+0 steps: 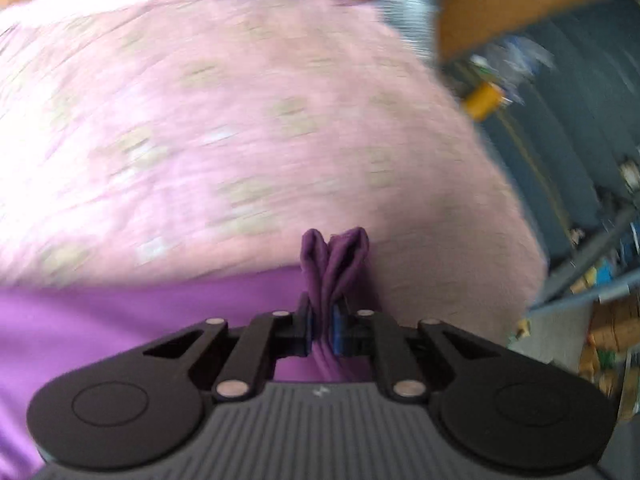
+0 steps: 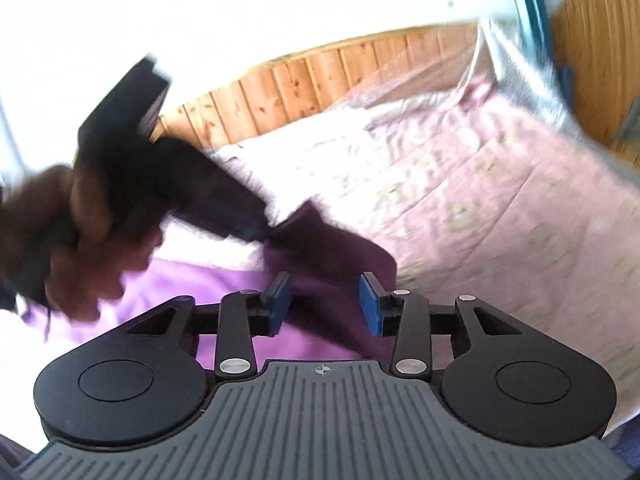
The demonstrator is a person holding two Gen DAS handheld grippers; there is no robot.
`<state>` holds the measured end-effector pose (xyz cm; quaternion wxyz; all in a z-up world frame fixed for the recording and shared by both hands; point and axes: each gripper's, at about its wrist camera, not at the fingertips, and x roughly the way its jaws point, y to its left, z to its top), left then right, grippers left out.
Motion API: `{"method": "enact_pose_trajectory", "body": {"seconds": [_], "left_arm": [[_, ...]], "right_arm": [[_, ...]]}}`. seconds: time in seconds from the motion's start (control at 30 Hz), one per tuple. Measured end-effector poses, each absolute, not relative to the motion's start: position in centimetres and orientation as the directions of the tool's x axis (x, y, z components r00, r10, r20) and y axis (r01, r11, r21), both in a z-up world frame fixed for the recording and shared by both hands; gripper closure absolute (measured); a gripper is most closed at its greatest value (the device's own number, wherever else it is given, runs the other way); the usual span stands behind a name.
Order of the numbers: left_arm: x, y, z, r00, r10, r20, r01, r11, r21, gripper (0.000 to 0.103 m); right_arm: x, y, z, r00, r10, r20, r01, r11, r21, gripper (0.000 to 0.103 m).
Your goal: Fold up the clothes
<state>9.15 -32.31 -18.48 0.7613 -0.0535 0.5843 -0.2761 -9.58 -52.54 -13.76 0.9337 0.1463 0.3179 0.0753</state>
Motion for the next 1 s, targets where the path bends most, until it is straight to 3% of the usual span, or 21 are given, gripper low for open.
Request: {"method": "enact_pose_trajectory", "body": {"seconds": [0.07,0.17,0.3,0.37,0.4,0.43,0.47,0.53,0.6,0.63,0.73,0.83,0.87,0.93,1.0], "left_arm": [[9.4,-30.4,-20.4,0.163,-0.483,-0.86,0.314,0.852,-0.419,0.094],[9.2,-29.6,-21.9,0.178,-0.458,-0.871,0.307,0.867,-0.393,0.093],[9.0,-27.7,-23.3,0.18,-0.453,-0.873,0.27,0.876,-0.4,0.084],[8.9,-26.5,-23.1,0.188,-0.459,-0.868,0.256,0.876,-0.408,0.084],[8.8,-26.1,-22.7,0.193,-0.457,-0.868,0.245,0.88,-0.408,0.083],[8.5,-25.8,-22.1,0.212,-0.445,-0.87,0.248,0.886,-0.392,0.079],[8.2,-25.5,-21.5,0.232,-0.432,-0.872,0.254,0.892,-0.374,0.072],[7.6,-25.2,-19.9,0.273,-0.392,-0.878,0.271,0.907,-0.321,0.066],[7.3,-25.3,-18.8,0.292,-0.376,-0.879,0.285,0.912,-0.296,0.064],[7.2,-25.5,-18.3,0.295,-0.376,-0.878,0.295,0.91,-0.29,0.059],[7.4,-26.9,-17.9,0.257,-0.394,-0.883,0.357,0.887,-0.292,0.041],[7.6,-28.2,-19.8,0.259,-0.303,-0.917,0.368,0.909,-0.196,0.046],[7.7,-28.4,-20.7,0.245,-0.277,-0.929,0.355,0.917,-0.18,0.053],[7.5,-28.4,-21.7,0.205,-0.355,-0.912,0.343,0.899,-0.273,0.069],[7.2,-29.0,-22.1,0.177,-0.414,-0.893,0.339,0.877,-0.339,0.078]], "right_arm": [[-7.5,-51.4,-15.6,0.744,0.24,-0.624,-0.044,0.949,0.313,0.083],[-5.1,-49.3,-18.7,0.635,0.233,-0.736,-0.069,0.967,0.246,0.089],[-5.5,-47.6,-20.9,0.597,0.177,-0.782,-0.124,0.984,0.128,0.093],[-5.0,-47.9,-20.5,0.582,0.172,-0.795,-0.104,0.985,0.137,0.093],[-5.0,-47.8,-19.8,0.585,0.163,-0.795,-0.085,0.987,0.139,0.091],[-5.2,-47.9,-19.0,0.605,0.143,-0.783,-0.056,0.989,0.138,0.081],[-5.4,-48.1,-18.5,0.62,0.124,-0.775,-0.025,0.99,0.139,0.063],[-5.4,-48.6,-18.4,0.618,0.104,-0.779,0.02,0.989,0.147,0.05],[-4.9,-48.8,-19.5,0.578,0.107,-0.809,0.042,0.986,0.16,0.05],[-4.8,-48.7,-20.0,0.558,0.102,-0.823,0.045,0.987,0.153,0.055],[-5.3,-48.7,-20.5,0.559,0.103,-0.823,0.074,0.982,0.174,0.055],[-5.6,-49.0,-20.6,0.568,0.124,-0.814,0.101,0.971,0.218,0.056],[-5.8,-49.2,-20.6,0.571,0.144,-0.808,0.103,0.964,0.245,0.071],[-5.9,-49.5,-20.6,0.584,0.168,-0.794,0.107,0.954,0.28,0.088],[-5.9,-50.1,-20.4,0.605,0.162,-0.779,0.113,0.952,0.286,0.096]]}}
